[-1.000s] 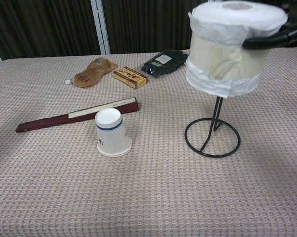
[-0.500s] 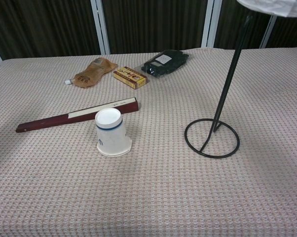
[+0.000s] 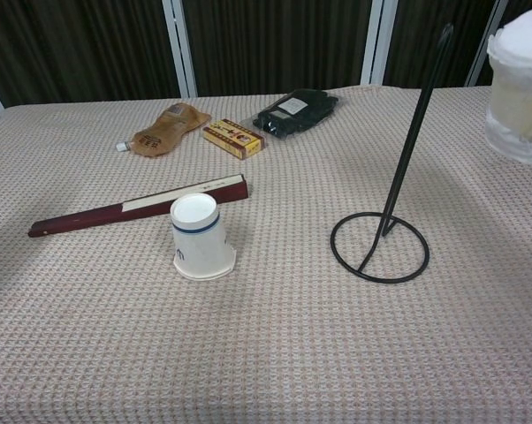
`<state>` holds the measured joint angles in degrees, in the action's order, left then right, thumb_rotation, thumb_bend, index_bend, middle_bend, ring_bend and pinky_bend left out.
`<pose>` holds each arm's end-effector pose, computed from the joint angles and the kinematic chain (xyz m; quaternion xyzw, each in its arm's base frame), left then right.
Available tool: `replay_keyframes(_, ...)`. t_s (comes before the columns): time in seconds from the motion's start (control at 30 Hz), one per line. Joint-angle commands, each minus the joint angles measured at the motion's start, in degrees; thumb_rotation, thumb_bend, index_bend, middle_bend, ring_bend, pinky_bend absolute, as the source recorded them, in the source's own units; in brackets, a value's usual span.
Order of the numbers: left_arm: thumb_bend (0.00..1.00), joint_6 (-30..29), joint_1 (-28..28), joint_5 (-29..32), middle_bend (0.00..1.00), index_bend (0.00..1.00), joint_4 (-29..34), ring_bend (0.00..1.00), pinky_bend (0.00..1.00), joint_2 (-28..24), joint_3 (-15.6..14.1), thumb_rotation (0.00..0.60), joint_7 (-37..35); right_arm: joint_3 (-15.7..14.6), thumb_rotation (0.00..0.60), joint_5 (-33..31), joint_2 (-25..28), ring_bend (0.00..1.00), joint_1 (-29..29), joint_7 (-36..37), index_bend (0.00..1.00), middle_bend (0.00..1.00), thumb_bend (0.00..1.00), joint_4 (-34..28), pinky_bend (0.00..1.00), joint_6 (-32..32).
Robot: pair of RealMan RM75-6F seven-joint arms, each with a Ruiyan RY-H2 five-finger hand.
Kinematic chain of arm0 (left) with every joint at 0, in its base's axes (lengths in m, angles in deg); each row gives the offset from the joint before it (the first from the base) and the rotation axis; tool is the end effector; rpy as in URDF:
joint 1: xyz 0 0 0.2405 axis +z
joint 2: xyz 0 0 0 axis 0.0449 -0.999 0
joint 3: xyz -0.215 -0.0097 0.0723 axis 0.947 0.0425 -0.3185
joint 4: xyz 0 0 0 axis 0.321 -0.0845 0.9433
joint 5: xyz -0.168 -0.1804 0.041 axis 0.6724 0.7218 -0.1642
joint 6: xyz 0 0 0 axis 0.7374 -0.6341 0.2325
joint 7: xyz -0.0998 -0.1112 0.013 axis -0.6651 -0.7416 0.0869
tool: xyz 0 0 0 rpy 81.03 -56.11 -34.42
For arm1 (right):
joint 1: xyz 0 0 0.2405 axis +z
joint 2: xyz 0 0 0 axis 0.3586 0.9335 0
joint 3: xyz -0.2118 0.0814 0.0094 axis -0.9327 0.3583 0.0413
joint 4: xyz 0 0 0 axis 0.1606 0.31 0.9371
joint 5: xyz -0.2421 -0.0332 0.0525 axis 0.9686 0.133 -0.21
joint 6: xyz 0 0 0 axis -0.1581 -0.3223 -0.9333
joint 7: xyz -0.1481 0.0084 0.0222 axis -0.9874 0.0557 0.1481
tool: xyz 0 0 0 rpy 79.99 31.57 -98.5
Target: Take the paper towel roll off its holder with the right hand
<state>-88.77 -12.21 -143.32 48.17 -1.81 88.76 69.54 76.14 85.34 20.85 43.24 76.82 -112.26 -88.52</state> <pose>-0.2738 0.2173 0.0841 -0.6477 -0.2762 -0.3195 0.6341 -0.2667 -0.2989 0.1111 0.5852 -0.4229 0.5252 0.4505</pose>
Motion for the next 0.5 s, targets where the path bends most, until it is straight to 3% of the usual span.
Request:
replay_keyframes(0.03,0.47,0.1,-0.1,0.0,0.07,0.14,-0.1,0.04,0.27,0.1,-0.1,0.6,0.0,-1.5,0.6,2.3,-11.8,0.64,1.3,3.0,0.67,0.61,0.04,17.4,0.59,1.2)
replay_keyframes(0.17,0.47,0.2,-0.1,0.0,0.07,0.14,-0.2,0.04,0.27,0.1,-0.1,0.6,-0.1,-1.6,0.6,2.8,-13.8,0.59,1.6,4.9,0.65,0.6,0.04,21.0,0.56,1.2)
replay_keyframes(0.23,0.47,0.4,0.0,0.4,0.07,0.14,-0.4,0.04,0.27,0.2,-0.2,0.6,-0.1,-2.1,0.6,3.3,-16.7,0.49,2.3,9.1,0.59,0.54,0.04,26.4,0.49,2.5)
replay_keyframes(0.33,0.47,0.7,0.0,1.0,0.07,0.14,-0.7,0.04,0.27,0.3,-0.1,0.6,-0.6,-4.0,0.6,4.5,-16.4,0.31,3.1,14.7,0.41,0.38,0.04,29.2,0.36,5.8)
replay_keyframes(0.47,0.47,0.8,-0.1,0.9,0.07,0.14,-1.0,0.04,0.27,0.5,-0.1,0.6,-0.8,-5.0,0.6,5.8,-14.9,0.08,3.1,15.9,0.1,0.16,0.04,29.1,0.13,5.5)
replay_keyframes(0.5,0.47,0.9,-0.2,0.9,0.07,0.14,-1.0,0.04,0.27,0.5,-0.1,0.6,-0.8,-4.9,0.6,6.0,-14.6,0.06,3.0,15.9,0.06,0.14,0.04,29.0,0.1,4.9)
